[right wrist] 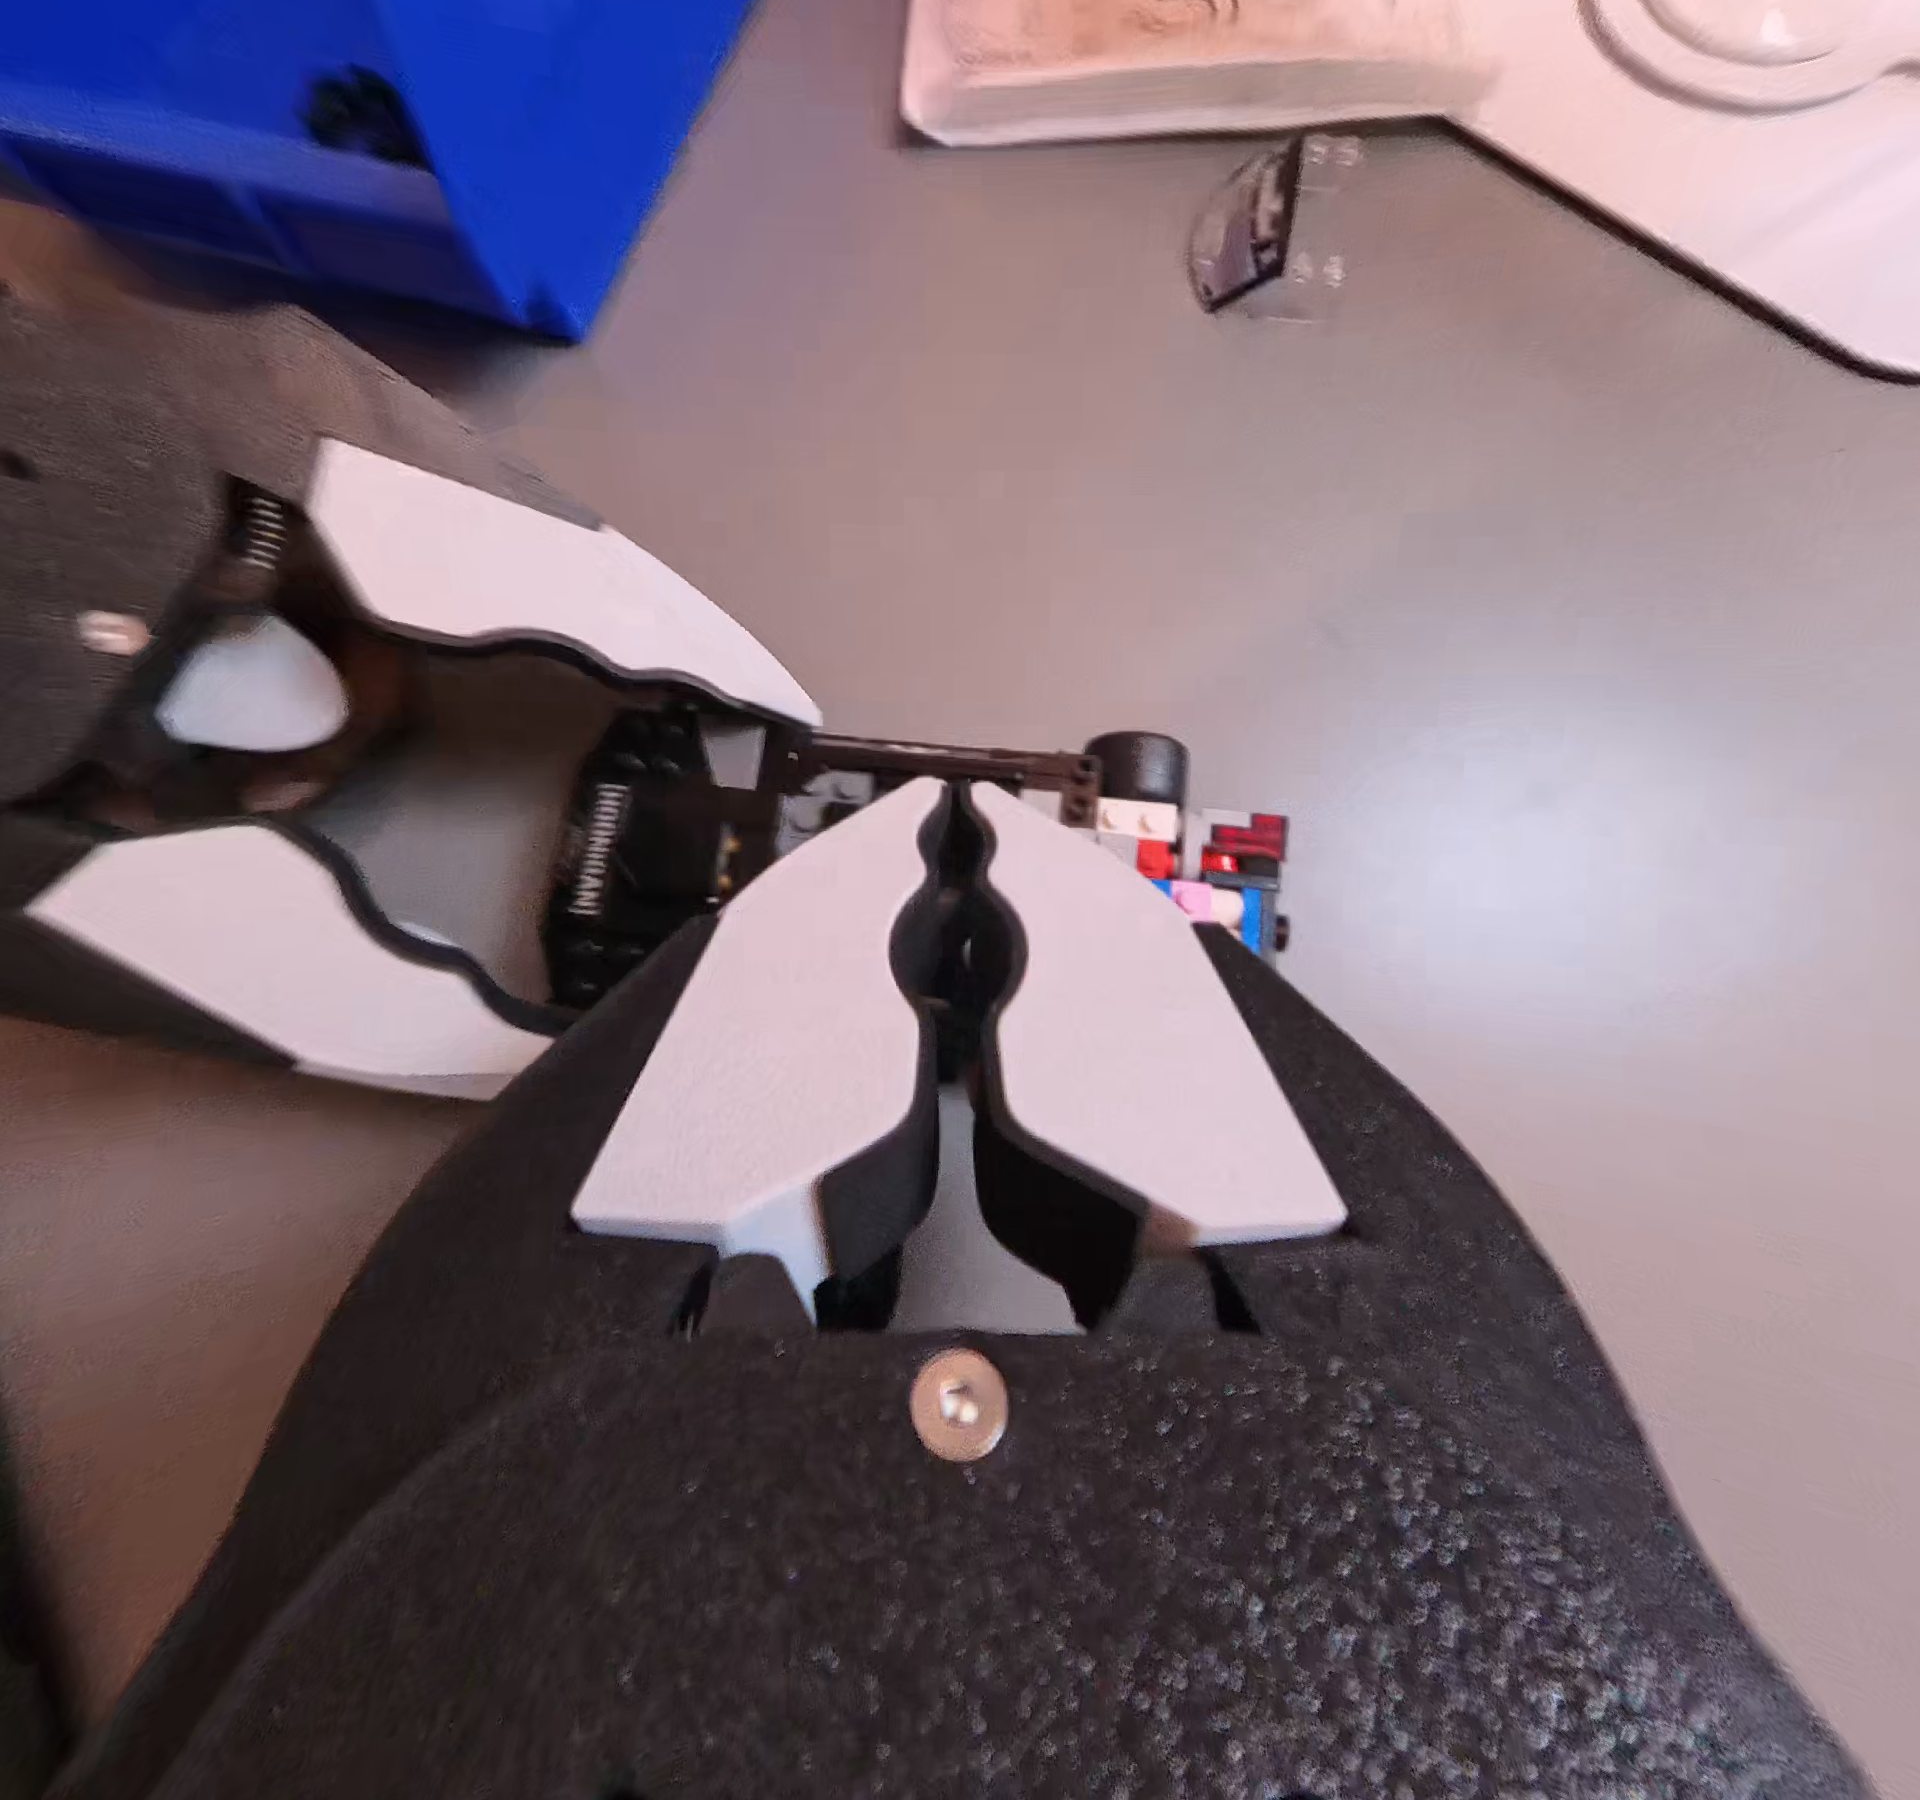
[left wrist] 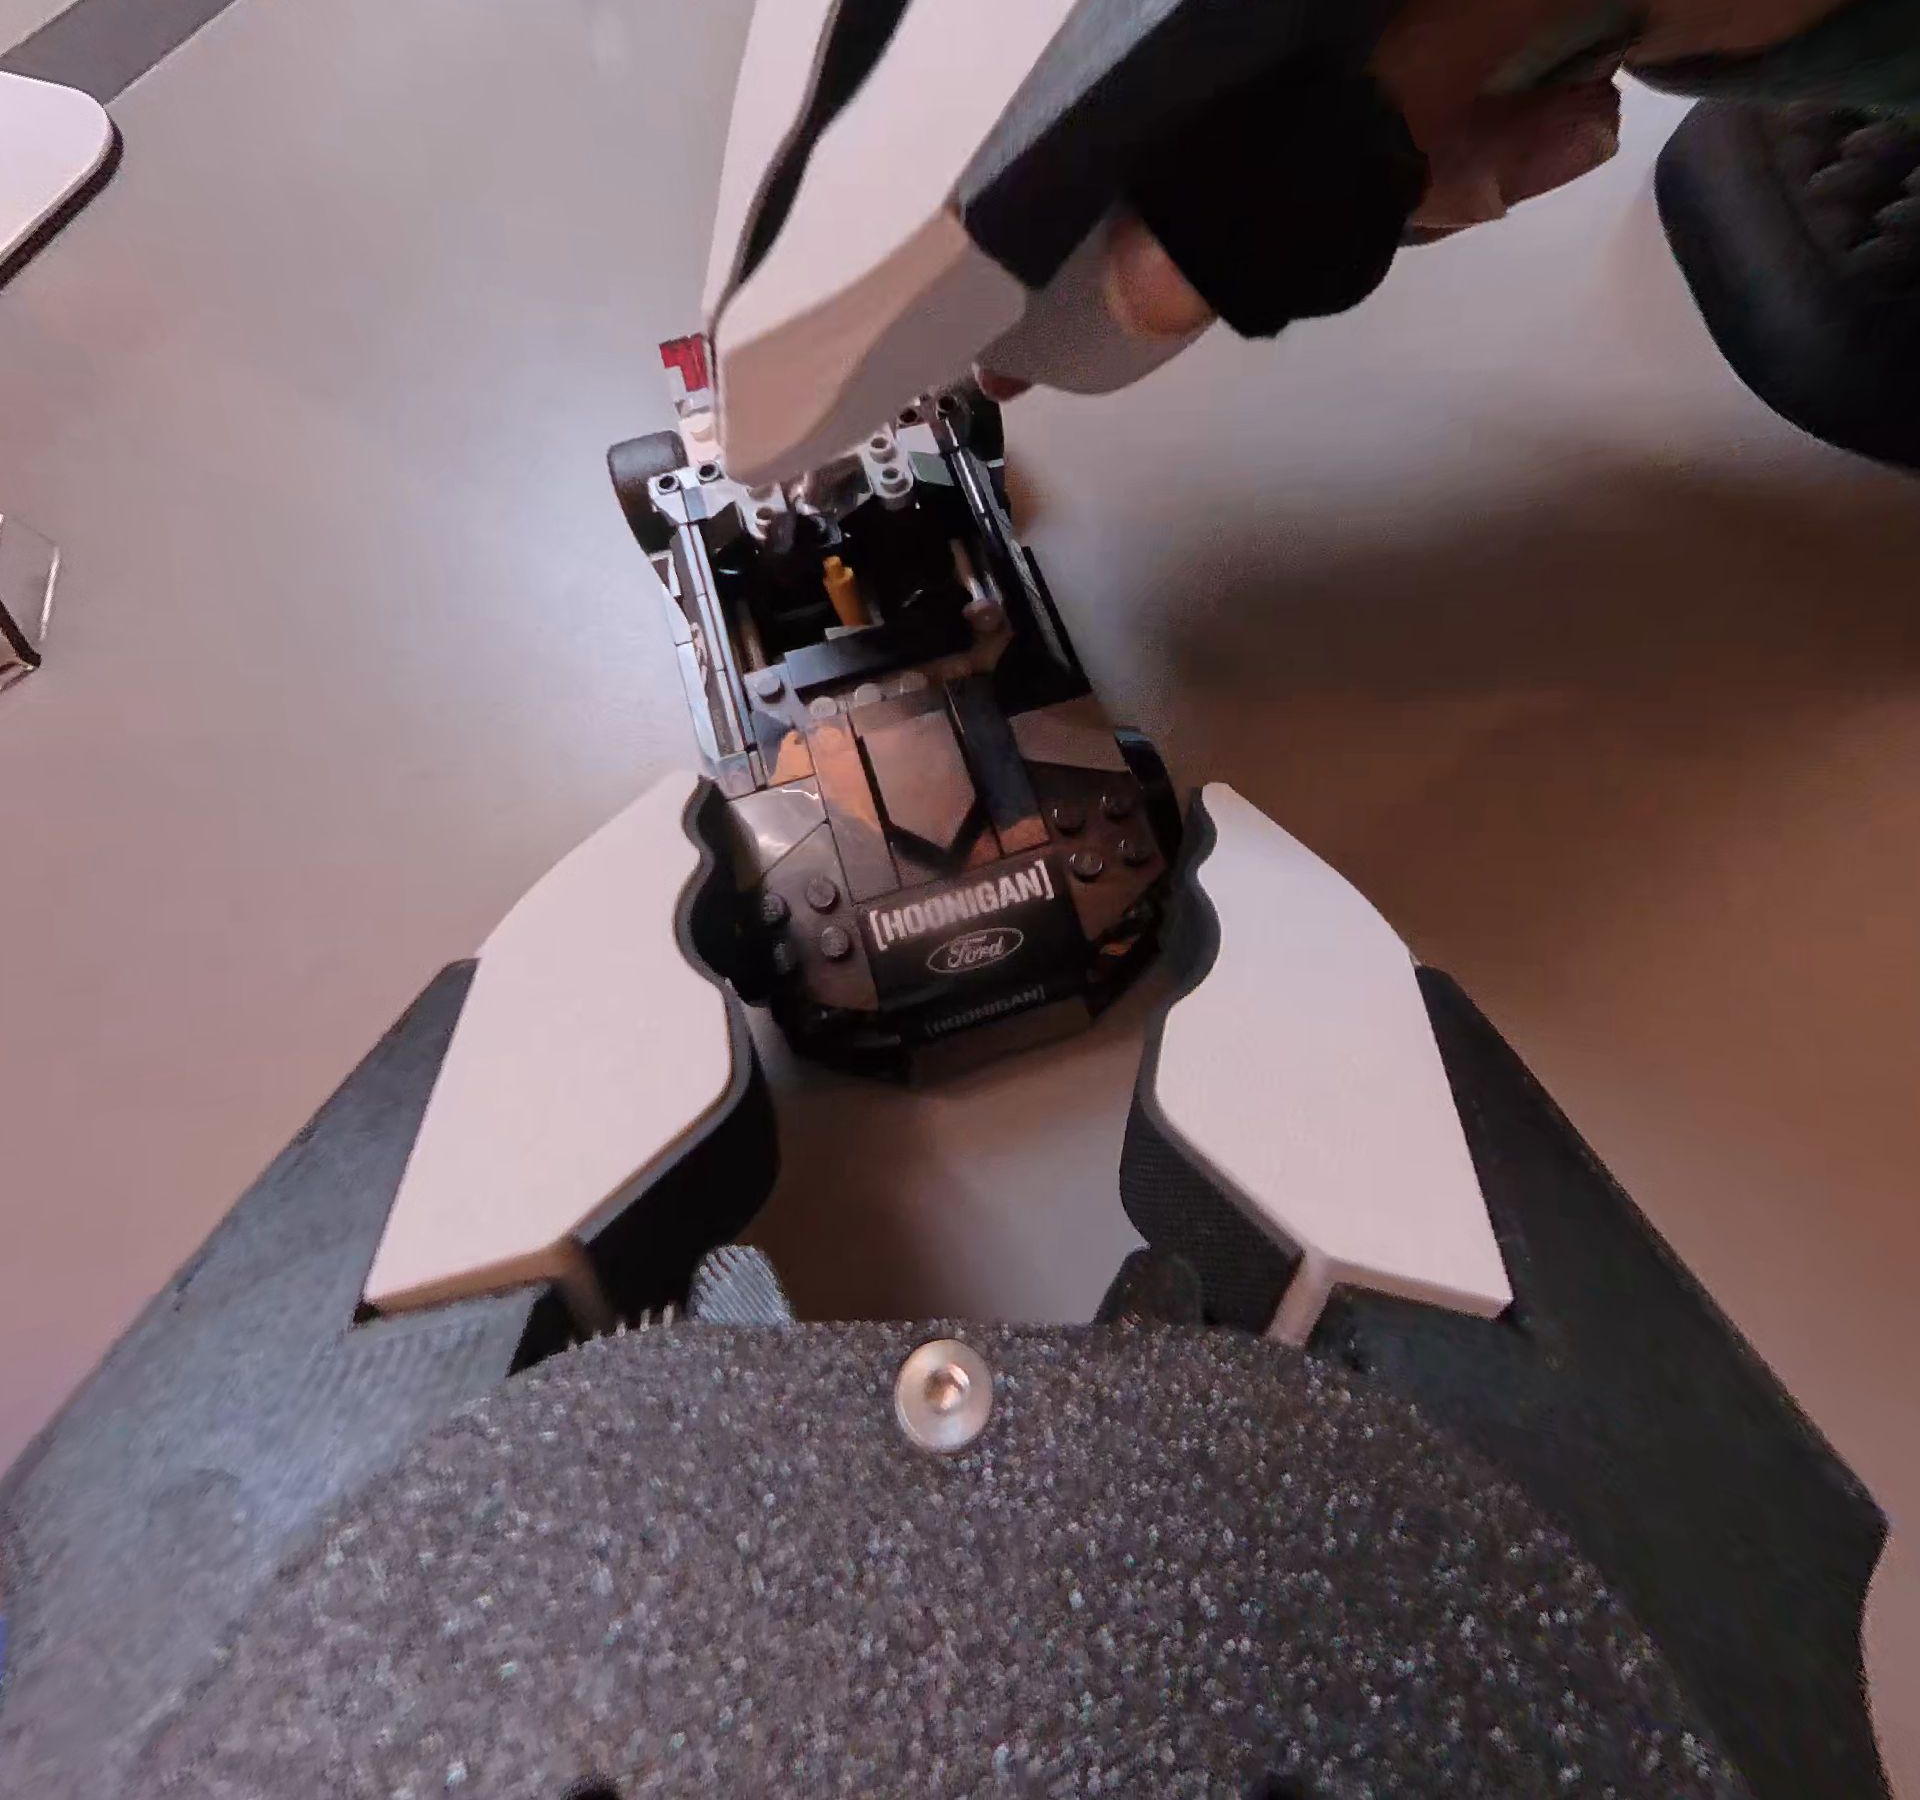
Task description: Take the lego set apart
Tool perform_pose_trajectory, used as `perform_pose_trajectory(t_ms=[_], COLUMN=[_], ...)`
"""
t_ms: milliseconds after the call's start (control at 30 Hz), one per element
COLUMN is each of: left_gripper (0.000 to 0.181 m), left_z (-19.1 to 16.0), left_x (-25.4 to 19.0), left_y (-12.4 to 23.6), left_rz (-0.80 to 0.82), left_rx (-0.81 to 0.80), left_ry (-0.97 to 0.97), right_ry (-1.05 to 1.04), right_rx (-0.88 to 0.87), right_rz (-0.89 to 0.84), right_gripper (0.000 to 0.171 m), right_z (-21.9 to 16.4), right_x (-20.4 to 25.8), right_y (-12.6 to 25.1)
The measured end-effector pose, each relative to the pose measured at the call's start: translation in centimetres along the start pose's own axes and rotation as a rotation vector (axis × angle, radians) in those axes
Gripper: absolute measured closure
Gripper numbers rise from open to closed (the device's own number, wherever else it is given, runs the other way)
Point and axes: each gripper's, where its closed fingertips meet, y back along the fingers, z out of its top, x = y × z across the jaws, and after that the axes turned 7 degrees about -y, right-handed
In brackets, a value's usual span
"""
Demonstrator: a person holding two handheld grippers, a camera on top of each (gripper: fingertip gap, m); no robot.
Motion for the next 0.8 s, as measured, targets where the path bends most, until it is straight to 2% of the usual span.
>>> perform_pose_trajectory(t_ms=[267,800], left_gripper=[0.099,0.098], left_z=[0.0,0.0], left_x=[0.0,-0.1], left_y=[0.0,0.1], left_rz=[-0.001,-0.007], left_rx=[-0.004,-0.011], left_ry=[-0.004,-0.006], right_ry=[0.014,-0.008], right_rx=[-0.061,-0.094], right_rz=[-0.045,-0.050], right_gripper=[0.171,0.158], right_z=[0.3,-0.2], right_x=[-0.8,-1.4], right_y=[1.1,1.9])
